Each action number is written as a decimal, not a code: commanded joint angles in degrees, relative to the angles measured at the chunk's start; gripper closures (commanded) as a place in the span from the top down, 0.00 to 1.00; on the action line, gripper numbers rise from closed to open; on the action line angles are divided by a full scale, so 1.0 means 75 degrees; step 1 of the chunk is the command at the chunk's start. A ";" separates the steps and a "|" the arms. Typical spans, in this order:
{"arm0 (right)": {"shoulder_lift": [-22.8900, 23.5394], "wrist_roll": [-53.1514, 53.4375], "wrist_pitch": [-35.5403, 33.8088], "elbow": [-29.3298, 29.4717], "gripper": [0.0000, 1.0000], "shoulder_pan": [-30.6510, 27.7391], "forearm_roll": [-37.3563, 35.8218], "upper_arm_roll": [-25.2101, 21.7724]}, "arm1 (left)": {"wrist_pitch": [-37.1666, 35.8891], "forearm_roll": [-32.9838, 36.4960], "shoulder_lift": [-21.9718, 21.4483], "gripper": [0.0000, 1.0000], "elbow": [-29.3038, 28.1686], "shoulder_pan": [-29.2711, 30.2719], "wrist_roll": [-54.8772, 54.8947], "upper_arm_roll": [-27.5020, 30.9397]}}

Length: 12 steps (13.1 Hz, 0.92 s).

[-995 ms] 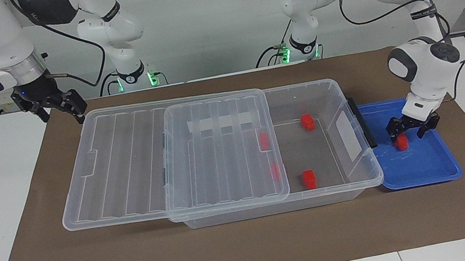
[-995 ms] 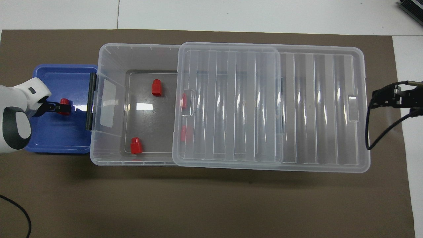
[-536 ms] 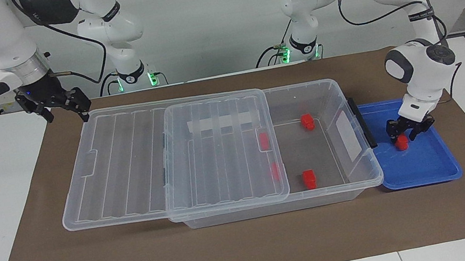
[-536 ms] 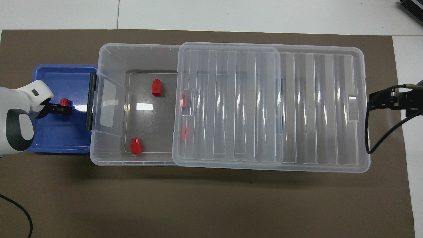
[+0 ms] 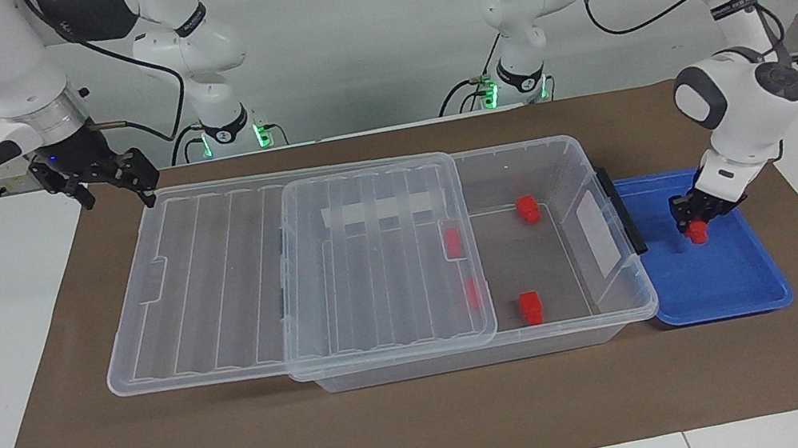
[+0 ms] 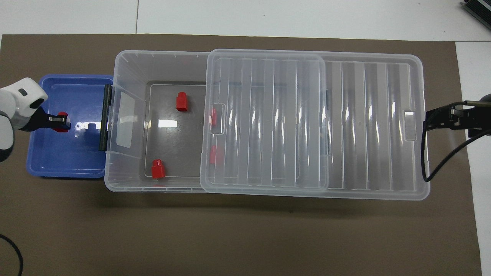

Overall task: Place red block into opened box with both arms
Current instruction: 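Close the left gripper on the red block and lift it, then carry the red block with the left gripper into the open box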

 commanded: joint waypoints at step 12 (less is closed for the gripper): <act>-0.0272 -0.0209 0.0667 -0.0575 1.00 -0.0190 0.0165 0.0056 | -0.0692 0.0217 -0.0640 0.00 0.0833 -0.3348 -0.6104 -0.0179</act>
